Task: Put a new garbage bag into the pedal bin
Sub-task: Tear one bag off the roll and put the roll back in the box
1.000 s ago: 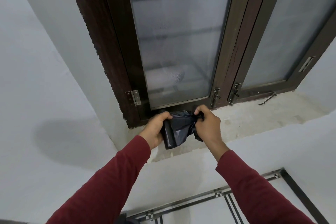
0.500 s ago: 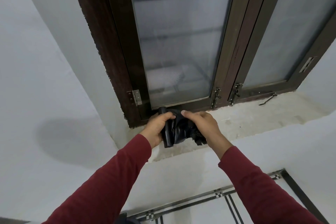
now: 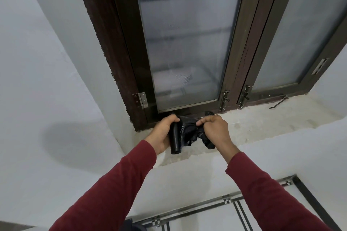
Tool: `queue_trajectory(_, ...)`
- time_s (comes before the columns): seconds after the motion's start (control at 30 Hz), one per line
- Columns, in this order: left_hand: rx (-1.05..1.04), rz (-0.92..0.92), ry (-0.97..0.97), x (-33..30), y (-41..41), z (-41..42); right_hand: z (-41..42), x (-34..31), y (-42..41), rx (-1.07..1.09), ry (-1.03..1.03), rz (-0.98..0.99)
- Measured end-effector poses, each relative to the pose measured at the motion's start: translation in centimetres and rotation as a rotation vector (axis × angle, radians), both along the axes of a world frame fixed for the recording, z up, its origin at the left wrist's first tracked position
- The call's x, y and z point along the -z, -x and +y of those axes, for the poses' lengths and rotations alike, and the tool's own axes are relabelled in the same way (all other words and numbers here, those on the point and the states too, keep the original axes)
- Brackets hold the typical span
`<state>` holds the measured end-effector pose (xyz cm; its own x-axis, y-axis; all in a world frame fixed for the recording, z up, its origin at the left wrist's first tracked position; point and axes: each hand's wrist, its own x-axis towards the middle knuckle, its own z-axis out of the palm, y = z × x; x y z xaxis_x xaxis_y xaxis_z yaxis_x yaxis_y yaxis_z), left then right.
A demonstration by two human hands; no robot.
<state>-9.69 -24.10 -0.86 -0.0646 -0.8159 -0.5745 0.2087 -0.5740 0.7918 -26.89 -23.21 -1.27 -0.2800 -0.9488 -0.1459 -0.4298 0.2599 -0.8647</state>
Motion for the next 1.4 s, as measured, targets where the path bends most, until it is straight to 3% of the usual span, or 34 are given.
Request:
queue_trajectory(0.1,0.010,0.012,0.017,0.1,0.0,0.2,0.0,0.2,-0.3,0.047,0.021,-0.052)
queue_trajectory(0.2,0.038,0.029,0.052,0.2,-0.1,0.1,-0.1,0.7,-0.5,0.059,0.097,0.036)
queue_trajectory(0.43,-0.054,-0.019,0.014,0.7,-0.2,-0.2,-0.6,1.2,0.5,-0.093,0.132,-0.027)
queue_trajectory(0.5,-0.066,-0.003,0.001,1.0,-0.4,-0.3,-0.8,1.4,0.9,-0.099,0.130,-0.101)
queue_trajectory(0.6,-0.070,0.039,-0.023,0.8,-0.6,-0.2,-0.8,1.3,1.5,-0.082,0.110,-0.400)
queue_trajectory(0.7,-0.064,0.071,-0.018,0.6,-0.9,-0.1,-0.6,1.1,1.9,-0.072,0.108,-0.503)
queue_trajectory(0.97,-0.042,0.048,0.012,0.3,-0.6,-0.1,-0.5,0.9,1.9,-0.115,0.075,-0.439)
queue_trajectory(1.07,-0.046,0.047,0.002,0.1,-0.7,0.1,-0.3,0.5,1.9,-0.148,0.087,-0.077)
queue_trajectory(1.13,-0.050,0.049,0.018,0.2,-0.8,0.0,-0.3,0.5,2.0,-0.167,0.090,0.037)
queue_trajectory(1.4,-0.038,0.005,0.060,0.5,-1.3,0.2,-0.8,1.1,2.1,-0.151,0.022,-0.084)
